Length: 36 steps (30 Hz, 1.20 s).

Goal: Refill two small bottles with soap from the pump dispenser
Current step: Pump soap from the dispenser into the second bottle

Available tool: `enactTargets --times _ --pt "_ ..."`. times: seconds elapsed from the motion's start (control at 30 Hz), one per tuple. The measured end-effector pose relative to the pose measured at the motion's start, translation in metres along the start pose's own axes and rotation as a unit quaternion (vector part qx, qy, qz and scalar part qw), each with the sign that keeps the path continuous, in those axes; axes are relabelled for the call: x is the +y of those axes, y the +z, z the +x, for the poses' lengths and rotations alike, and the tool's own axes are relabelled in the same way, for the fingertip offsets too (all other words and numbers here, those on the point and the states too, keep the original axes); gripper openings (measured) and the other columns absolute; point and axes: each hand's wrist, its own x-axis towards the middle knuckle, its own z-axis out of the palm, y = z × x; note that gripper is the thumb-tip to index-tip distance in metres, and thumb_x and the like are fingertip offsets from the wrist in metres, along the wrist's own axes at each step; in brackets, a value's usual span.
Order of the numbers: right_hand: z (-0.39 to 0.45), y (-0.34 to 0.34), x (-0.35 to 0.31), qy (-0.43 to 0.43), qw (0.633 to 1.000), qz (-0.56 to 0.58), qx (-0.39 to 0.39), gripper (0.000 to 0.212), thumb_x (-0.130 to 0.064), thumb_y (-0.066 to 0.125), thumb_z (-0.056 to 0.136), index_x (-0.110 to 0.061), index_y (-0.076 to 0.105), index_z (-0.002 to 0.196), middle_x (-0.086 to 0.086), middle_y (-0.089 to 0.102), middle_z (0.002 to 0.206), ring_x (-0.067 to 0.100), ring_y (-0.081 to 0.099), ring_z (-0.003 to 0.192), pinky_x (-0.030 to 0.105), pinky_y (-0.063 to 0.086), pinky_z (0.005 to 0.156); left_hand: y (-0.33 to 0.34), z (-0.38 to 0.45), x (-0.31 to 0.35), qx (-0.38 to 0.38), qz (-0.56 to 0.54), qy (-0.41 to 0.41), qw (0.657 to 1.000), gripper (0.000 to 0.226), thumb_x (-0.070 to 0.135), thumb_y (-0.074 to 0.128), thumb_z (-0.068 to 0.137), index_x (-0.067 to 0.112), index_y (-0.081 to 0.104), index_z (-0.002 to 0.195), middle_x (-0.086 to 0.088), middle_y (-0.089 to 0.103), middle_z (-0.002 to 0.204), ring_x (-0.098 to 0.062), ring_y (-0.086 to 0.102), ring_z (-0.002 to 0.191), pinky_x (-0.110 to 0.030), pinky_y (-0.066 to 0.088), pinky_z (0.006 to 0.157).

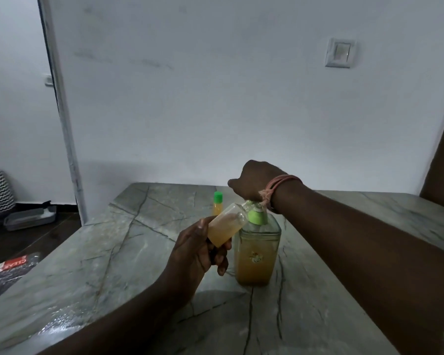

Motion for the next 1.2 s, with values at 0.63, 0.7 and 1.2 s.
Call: enactTargets --times 0.63,0.7,1.2 --pt "0.004 0.014 0.01 0.016 0.993 0.115 0.001 0.05 -0.051 0.046 0.089 -0.006 0.067 0.078 0.009 0.072 0.086 0.023 0.06 0.07 0.03 0.046 0.066 0.003 -0.001 0.001 -0.004 0.021 -0.003 1.0 0.077 0.065 0.07 0.076 0.007 0.061 0.127 -0.02 0.061 0.087 -0.02 0.053 0.059 -0.032 0.048 0.051" --pt "0.002 0.016 0.012 0.025 0.993 0.115 -0.011 0.054 -0.056 0.044 0.091 -0.008 0.066 0.082 0.01 0.07 0.09 0.025 0.057 0.071 0.029 0.042 0.068 0.005 -0.002 0.002 0.004 0.016 -0.005 1.0 0.08 0.065 0.07 0.075 0.006 0.059 0.128 -0.02 0.06 0.087 -0.02 0.052 0.059 -0.033 0.048 0.051" --pt "0.006 0.018 0.01 0.046 0.993 0.109 0.015 0.054 -0.058 0.038 0.088 -0.013 0.063 0.074 0.008 0.072 0.088 0.026 0.064 0.079 0.036 0.051 0.081 0.008 -0.003 0.005 0.018 0.031 0.013 0.999 0.044 0.04 0.052 0.091 0.012 0.065 0.123 -0.021 0.06 0.088 -0.022 0.052 0.059 -0.033 0.048 0.048"
